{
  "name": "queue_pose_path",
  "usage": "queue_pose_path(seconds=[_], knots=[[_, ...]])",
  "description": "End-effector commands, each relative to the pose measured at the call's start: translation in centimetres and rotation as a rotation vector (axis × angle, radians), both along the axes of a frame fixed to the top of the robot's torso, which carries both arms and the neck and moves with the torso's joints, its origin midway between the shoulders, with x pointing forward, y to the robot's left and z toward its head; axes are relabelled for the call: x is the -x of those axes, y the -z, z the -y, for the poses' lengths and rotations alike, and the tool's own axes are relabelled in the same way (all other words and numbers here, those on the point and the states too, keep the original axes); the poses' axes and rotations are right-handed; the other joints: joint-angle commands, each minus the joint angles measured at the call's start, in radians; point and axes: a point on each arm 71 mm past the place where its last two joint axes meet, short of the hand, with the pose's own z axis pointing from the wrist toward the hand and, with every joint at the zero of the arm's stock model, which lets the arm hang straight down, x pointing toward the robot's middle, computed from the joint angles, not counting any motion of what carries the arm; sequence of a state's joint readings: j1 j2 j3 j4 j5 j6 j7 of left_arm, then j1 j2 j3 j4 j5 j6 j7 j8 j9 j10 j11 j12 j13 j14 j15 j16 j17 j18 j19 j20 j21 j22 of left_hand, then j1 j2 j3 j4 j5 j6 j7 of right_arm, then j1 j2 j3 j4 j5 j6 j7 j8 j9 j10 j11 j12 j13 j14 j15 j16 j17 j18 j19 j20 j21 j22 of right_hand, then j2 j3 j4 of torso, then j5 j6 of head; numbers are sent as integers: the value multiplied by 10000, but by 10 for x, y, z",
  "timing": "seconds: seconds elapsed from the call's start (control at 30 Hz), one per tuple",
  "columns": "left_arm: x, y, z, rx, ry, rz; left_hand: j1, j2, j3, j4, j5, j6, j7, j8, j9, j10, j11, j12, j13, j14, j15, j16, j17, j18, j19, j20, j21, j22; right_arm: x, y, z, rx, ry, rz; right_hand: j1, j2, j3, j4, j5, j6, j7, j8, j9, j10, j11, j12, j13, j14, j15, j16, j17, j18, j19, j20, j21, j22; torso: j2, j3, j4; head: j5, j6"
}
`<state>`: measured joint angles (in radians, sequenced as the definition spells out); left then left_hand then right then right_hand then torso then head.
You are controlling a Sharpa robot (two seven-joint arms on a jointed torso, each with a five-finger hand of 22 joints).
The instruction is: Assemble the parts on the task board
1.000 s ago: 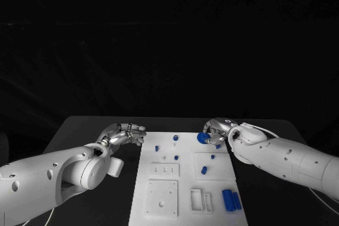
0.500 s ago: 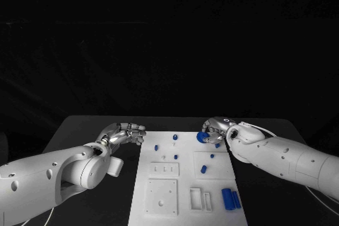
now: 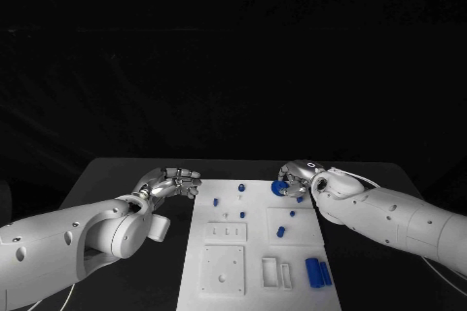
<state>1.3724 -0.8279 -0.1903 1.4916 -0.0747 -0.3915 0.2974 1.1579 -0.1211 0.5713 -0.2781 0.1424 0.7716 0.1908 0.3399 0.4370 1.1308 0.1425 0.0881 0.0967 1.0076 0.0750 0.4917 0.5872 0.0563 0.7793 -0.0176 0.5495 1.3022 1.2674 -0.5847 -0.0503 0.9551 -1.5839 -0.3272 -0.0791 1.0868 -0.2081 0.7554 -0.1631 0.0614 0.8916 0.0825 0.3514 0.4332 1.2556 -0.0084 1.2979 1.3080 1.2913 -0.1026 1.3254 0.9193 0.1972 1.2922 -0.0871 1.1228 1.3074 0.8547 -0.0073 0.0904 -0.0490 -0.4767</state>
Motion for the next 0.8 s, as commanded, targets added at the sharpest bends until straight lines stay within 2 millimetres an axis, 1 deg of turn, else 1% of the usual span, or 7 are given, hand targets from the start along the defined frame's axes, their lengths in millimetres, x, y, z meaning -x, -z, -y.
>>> queue_pose_path(seconds=[0.03, 0.1, 0.2, 0.27, 0.33, 0.53, 0.8], knots=[[1, -1, 2, 72, 156, 30, -34, -53, 61, -9, -26, -51, 45, -34, -14, -4, 58, -35, -13, -39, 47, -54, 17, 104, -65, -26, 55, -17, 4, 15, 2, 757, 6, -426, 177, 335, 117, -175, -35, 903, 255, 134, 131, 192, 58, 64, 354, 0, -70, -51, 26, 646, -193, -88, 65, 196, 1, 4, 4, -6, 14], [0, -1, 2, 68, 139, 32, -32, -53, 62, -10, -26, -50, 45, -34, -13, -4, 58, -36, -13, -39, 47, -55, 18, 104, -65, -26, 55, -17, 4, 14, 0, 821, -47, -267, 160, 379, 169, -294, -30, 1006, 225, 159, 149, 210, 28, 65, 364, 4, -98, -69, 43, 646, -206, -66, 84, 192, 0, 5, 7, -10, 22], [0, -1, 1, 65, 129, 29, -30, -52, 64, -11, -25, -50, 44, -34, -13, -3, 58, -36, -13, -39, 46, -55, 18, 105, -66, -26, 56, -17, 5, 13, -2, 981, -47, -72, 129, 400, 198, -367, -27, 1093, 198, 180, 165, 284, 3, 121, 416, 10, -119, -81, 56, 646, -208, -49, 100, 189, -2, 5, 2, -12, 21], [0, -1, 0, 60, 110, 34, -28, -51, 65, -12, -25, -49, 44, -33, -13, -2, 58, -37, -13, -39, 46, -56, 19, 105, -66, -26, 56, -17, 6, 11, -5, 1186, -129, 161, 102, 365, 208, -425, -8, 1154, 177, 194, 177, 293, -16, 121, 421, 16, -137, -90, 67, 646, -207, -40, 112, 185, -2, 5, -4, -11, 12], [-1, -1, -1, 42, 46, 50, -27, -51, 65, -12, -24, -49, 44, -33, -12, -1, 58, -37, -13, -38, 46, -56, 19, 105, -66, -26, 56, -17, 7, 10, -7, 1123, -174, 297, 135, 244, 241, -574, 168, 1199, 160, 185, 183, 306, -35, 120, 430, 25, -156, -104, 84, 646, -203, -34, 128, 178, -4, 7, -7, -4, 34], [-1, -1, -3, 39, 15, 64, -25, -51, 67, -13, -23, -48, 44, -32, -12, 1, 58, -39, -13, -38, 47, -58, 21, 105, -67, -25, 56, -18, 13, 4, -13, 1049, -332, 990, 31, 133, 281, -481, 264, 1279, 140, 179, 193, 410, -52, 186, 492, 50, -172, -119, 106, 646, -163, -15, 142, 156, -5, 8, -10, 4, 83], [-1, -1, -5, 30, -42, 78, -21, -45, 71, -13, -20, -44, 43, -30, -10, 7, 56, -41, -12, -37, 48, -61, 24, 105, -68, -24, 58, -18, 26, -19, -32, 717, -706, 2443, 95, -171, 423, -272, 46, 1362, 107, 141, 206, 533, -91, 251, 564, 87, -211, -139, 154, 646, -51, -71, 179, 131, -12, 4, -13, 9, 126]])
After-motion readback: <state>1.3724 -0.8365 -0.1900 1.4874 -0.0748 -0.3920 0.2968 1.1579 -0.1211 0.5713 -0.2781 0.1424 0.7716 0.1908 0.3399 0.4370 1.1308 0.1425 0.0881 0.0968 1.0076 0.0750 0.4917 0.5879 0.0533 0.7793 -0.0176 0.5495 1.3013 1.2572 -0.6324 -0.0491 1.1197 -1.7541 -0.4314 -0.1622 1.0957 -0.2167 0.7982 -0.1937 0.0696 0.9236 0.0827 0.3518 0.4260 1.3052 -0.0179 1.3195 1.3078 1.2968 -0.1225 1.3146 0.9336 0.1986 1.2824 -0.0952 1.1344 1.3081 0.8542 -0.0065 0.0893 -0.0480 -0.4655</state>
